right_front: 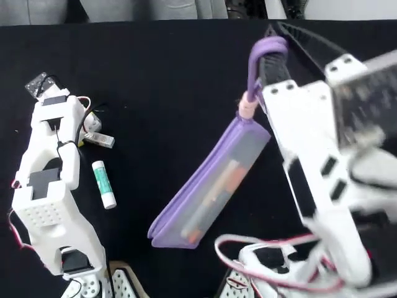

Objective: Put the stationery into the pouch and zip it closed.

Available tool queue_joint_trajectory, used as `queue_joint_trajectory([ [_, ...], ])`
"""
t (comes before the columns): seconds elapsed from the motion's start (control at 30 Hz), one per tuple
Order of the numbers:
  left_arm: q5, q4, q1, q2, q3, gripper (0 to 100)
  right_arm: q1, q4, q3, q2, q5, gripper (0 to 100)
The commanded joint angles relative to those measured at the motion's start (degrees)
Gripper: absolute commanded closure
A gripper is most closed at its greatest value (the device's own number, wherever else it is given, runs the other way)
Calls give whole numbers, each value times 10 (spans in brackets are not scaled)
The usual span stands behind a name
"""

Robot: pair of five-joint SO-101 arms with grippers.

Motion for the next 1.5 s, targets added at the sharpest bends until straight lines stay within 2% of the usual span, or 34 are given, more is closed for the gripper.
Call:
queue_joint_trajectory([
  [0.0,0,-7,15,8,-16,809,-9,2,0,-48,1,987],
  [0.3,2,-7,11,7,-17,815,-91,13,7,-104,1,987],
  [0.47,0,-5,2,12,-36,976,-91,0,14,-102,1,987],
  [0.67,4,-6,-45,12,-41,946,-91,-122,54,-80,4,987],
  [0.8,4,-4,-48,12,-38,960,-90,-217,54,-44,5,987],
  [0.9,4,-4,-51,12,-38,969,-91,-247,29,-11,14,987],
  [1.1,4,-4,-51,12,-40,970,-87,-241,-109,66,81,987],
  [1.3,4,-4,-51,11,-39,970,-31,-176,-262,116,128,987],
  [1.47,4,-4,-51,11,-39,970,10,-147,-282,129,156,987],
])
